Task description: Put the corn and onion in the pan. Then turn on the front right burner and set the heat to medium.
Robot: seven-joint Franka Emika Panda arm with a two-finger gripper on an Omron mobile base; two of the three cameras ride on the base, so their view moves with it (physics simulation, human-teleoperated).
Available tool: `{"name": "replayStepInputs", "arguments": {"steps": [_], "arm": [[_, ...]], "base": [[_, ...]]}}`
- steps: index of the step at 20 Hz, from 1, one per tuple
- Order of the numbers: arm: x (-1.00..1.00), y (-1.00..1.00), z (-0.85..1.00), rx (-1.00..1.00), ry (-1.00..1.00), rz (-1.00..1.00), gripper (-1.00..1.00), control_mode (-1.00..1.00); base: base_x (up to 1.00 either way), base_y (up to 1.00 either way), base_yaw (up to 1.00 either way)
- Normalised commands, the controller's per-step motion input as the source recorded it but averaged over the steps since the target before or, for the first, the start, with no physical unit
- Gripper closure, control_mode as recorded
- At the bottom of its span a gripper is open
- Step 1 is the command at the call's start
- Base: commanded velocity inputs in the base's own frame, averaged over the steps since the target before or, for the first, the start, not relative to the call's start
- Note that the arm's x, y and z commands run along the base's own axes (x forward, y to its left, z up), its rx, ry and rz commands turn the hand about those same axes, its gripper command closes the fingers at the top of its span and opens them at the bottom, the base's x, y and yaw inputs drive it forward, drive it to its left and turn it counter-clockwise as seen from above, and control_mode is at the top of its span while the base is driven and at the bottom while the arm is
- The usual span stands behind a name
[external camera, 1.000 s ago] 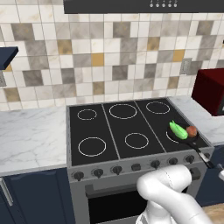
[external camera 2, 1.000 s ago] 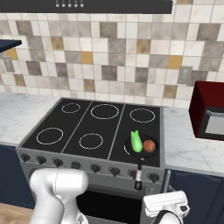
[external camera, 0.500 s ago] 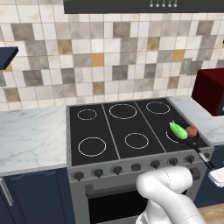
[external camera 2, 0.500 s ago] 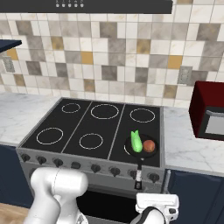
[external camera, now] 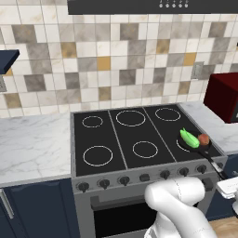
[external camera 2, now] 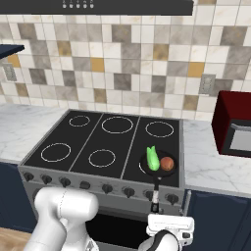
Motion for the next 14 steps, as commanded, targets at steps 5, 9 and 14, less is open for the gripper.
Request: {"name": "replayStepInputs", "arguments": {"steps": [5, 9, 14], "arm": [[0.28, 0.01, 0.0, -0.02, -0.04, -0.01, -1.0, -1.0], [0.29, 0.0, 0.0, 0.0, -0.05, -0.01, -1.0, -1.0], [0.09, 0.0, -0.17, 0.0, -0.05, 0.0, -1.0, -1.0]], "base": [[0.0, 0.0, 0.0], [0.0, 0.0, 0.0], [0.0, 0.0, 0.0]]}}
